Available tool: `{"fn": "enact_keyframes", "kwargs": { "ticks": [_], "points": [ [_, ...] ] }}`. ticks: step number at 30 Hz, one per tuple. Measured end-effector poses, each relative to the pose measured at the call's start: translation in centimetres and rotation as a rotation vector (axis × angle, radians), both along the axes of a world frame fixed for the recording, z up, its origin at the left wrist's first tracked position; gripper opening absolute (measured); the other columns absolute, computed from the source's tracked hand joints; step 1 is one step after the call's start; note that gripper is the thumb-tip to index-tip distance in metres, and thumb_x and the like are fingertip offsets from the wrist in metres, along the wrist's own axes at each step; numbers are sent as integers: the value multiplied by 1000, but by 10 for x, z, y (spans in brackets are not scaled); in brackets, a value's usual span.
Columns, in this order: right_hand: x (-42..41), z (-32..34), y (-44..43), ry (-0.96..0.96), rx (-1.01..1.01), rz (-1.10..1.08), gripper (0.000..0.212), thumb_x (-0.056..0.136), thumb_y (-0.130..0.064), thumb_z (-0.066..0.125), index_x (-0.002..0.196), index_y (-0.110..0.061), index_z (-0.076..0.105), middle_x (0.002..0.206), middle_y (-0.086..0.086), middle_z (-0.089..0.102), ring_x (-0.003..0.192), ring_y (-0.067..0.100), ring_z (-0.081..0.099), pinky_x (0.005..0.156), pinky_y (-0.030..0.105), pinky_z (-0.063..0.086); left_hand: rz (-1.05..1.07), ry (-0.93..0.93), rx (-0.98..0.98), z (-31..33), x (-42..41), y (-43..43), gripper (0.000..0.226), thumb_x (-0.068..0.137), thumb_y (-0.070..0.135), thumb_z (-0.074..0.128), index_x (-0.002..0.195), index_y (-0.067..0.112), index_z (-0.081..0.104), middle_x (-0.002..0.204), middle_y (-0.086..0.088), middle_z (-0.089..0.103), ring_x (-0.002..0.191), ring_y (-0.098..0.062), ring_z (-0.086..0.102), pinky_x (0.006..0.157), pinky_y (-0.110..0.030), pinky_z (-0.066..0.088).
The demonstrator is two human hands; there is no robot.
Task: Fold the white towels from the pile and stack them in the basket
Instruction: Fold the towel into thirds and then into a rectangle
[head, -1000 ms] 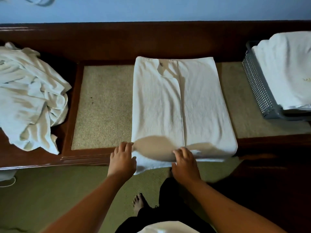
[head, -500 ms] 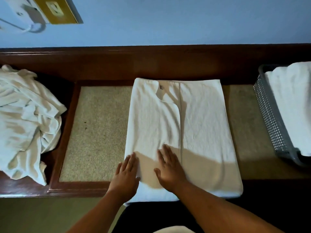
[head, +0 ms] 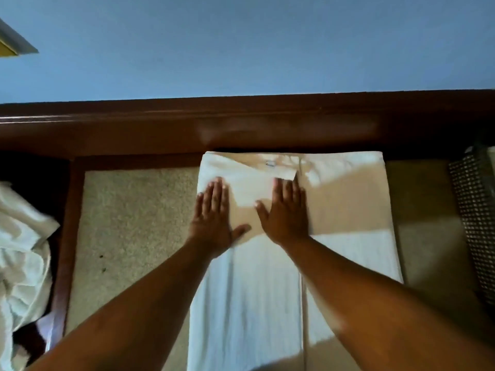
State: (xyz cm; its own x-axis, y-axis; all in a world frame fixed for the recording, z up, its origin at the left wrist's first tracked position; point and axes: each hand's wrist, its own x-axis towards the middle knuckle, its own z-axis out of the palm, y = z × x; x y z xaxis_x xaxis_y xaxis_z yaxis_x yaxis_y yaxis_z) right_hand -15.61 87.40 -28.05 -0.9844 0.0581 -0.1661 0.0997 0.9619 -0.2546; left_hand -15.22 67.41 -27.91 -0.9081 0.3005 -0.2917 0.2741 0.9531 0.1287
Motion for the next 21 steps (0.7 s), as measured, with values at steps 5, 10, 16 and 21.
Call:
{"fn": "enact_keyframes", "kwargs": {
  "ticks": [5, 10, 16, 21],
  "points": [
    [-55, -10, 26, 41, 34, -10, 82, 97, -61, 32, 160, -11, 12, 168, 11, 4, 154, 34, 5, 123, 45, 11, 49, 28, 14, -3, -62, 15, 126, 77, 94, 17, 158, -2, 7, 167, -21, 0, 155, -34, 0, 126, -49, 4],
    [-46, -6, 24, -40, -32, -37, 78, 96, -56, 29, 160, -15, 11, 168, 10, -2, 154, 31, 1, 122, 48, 8, 110, -32, 11, 4, -47, 16, 116, 82, 87, 16, 159, 3, -4, 167, -16, -10, 155, -29, -10, 125, -44, -4],
    [73, 12, 62, -174, -89, 11, 73, 95, -50, 21, 159, -14, 20, 168, 10, 5, 154, 29, 8, 119, 52, 23, -46, -192, 47, 22, 77, 4, 105, 79, 83, 9, 158, 19, -19, 161, -5, -34, 150, -24, -28, 126, -41, -6],
    [198, 15, 106, -270, -16, 26, 73, 98, -50, 46, 159, -25, 15, 168, 3, -8, 155, 25, -2, 117, 53, 20, 20, -260, 133, 36, 189, 16, 92, 96, 66, 37, 155, 30, -22, 156, 0, -41, 147, -25, -34, 118, -36, -17]
  ]
}}
